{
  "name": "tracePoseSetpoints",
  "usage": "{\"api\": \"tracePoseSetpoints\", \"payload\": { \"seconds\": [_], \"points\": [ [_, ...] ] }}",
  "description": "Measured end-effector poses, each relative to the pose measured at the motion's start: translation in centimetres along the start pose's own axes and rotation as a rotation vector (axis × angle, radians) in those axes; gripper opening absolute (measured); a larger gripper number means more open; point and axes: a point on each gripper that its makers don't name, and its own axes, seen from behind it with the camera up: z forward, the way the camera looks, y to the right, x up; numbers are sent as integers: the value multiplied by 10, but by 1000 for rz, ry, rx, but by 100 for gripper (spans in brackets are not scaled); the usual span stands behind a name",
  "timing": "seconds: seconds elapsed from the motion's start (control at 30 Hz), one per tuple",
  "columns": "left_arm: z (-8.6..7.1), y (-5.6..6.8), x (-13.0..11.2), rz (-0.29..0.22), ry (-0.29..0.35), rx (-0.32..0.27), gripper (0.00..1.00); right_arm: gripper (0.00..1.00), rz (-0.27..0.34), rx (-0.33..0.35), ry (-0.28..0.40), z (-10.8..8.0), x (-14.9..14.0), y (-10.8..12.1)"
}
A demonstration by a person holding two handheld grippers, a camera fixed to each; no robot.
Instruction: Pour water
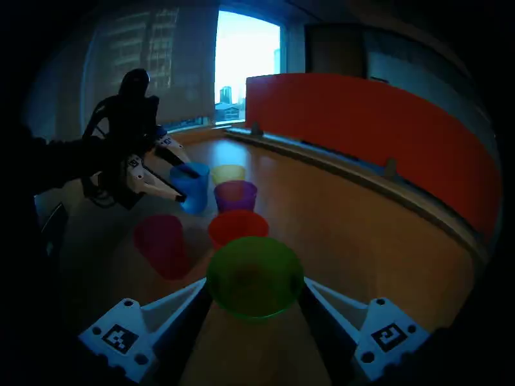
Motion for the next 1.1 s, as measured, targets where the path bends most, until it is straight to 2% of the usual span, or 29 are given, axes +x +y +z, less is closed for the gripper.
{"api": "tracePoseSetpoints", "payload": {
  "seconds": [0.27,1.1],
  "points": [
    [-17,6,23,-6,59,27,81,90,-11,-12,68,-13,25,-6],
    [-74,26,73,8,187,83,81,90,-82,-6,186,-49,83,-45]
  ]
}}
